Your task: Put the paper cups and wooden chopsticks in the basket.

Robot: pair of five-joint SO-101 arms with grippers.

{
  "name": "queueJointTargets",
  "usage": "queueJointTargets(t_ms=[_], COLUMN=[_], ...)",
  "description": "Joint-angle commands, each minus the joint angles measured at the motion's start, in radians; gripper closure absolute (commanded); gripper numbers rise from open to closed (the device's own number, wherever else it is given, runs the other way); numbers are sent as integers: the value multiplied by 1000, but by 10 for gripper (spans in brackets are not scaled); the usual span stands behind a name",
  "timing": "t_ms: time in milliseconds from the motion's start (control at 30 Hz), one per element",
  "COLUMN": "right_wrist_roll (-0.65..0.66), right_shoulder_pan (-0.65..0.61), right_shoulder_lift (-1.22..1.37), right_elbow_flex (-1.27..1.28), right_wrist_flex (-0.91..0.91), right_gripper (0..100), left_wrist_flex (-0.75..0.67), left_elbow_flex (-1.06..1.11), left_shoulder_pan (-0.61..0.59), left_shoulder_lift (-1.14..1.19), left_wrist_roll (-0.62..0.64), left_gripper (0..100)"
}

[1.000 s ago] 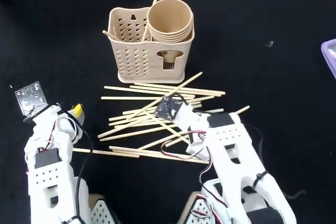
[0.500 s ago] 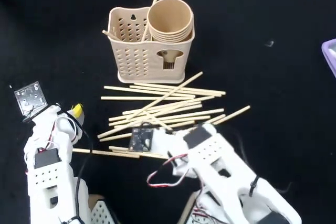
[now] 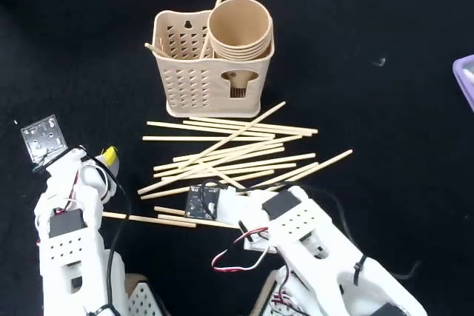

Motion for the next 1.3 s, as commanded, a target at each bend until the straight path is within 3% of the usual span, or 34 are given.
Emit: queueJointTargets(t_ms=[0, 67, 533, 667, 833, 1267], right_wrist_roll=[9, 2, -8, -107, -161, -127], right_shoulder_pan=[9, 11, 48, -11, -77, -72], right_shoulder_lift=[-5, -5, -148, -211, -213, -211], right_elbow_flex=[1, -12, -280, -183, -19, 18], right_wrist_flex=[-29, -46, 253, 236, 77, 35], right_gripper=[936, 989, 988, 980, 832, 867], left_wrist_flex=[-20, -20, -20, -20, -20, -20], left_elbow_flex=[-30, -30, -30, -31, -31, -30], left_shoulder_pan=[-5, -5, -5, -5, -5, -5], left_shoulder_lift=[-12, -12, -12, -12, -12, -12], left_wrist_roll=[-2, -2, -2, -2, -2, -2], left_gripper=[748, 748, 748, 748, 748, 748])
